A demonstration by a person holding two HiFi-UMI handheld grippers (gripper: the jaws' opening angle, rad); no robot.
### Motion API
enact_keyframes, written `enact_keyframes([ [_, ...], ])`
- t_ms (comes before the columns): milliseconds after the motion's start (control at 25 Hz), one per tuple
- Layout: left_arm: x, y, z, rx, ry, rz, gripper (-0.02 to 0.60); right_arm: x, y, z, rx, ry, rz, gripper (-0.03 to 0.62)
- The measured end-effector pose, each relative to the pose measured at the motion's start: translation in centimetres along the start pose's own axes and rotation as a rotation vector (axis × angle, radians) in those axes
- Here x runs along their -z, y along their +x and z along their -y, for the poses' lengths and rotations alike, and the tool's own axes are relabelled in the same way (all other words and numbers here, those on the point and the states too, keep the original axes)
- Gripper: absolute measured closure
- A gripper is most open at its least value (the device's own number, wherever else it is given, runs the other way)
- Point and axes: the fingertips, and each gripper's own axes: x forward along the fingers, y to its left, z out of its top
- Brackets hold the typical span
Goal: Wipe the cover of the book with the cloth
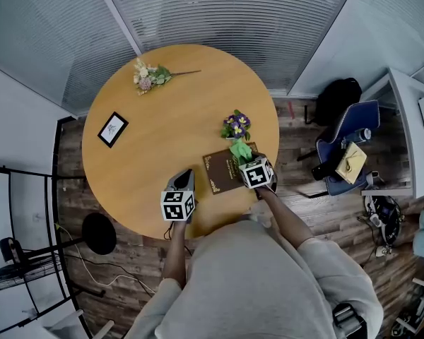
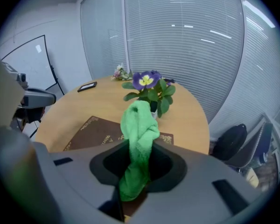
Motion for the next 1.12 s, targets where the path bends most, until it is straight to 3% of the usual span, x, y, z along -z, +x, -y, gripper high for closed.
enact_keyframes([
  [800, 0.0, 0.5, 0.1, 0.017, 0.007, -0.005, 0.572, 2.5, -2.3, 6.3, 0.122, 0.090, -0.019, 0.496],
  [1120, -0.1, 0.5, 0.1, 0.019, 0.008, -0.004, 0.572, 1.5, -5.3, 5.4, 0.124, 0.086, 0.059, 0.496],
])
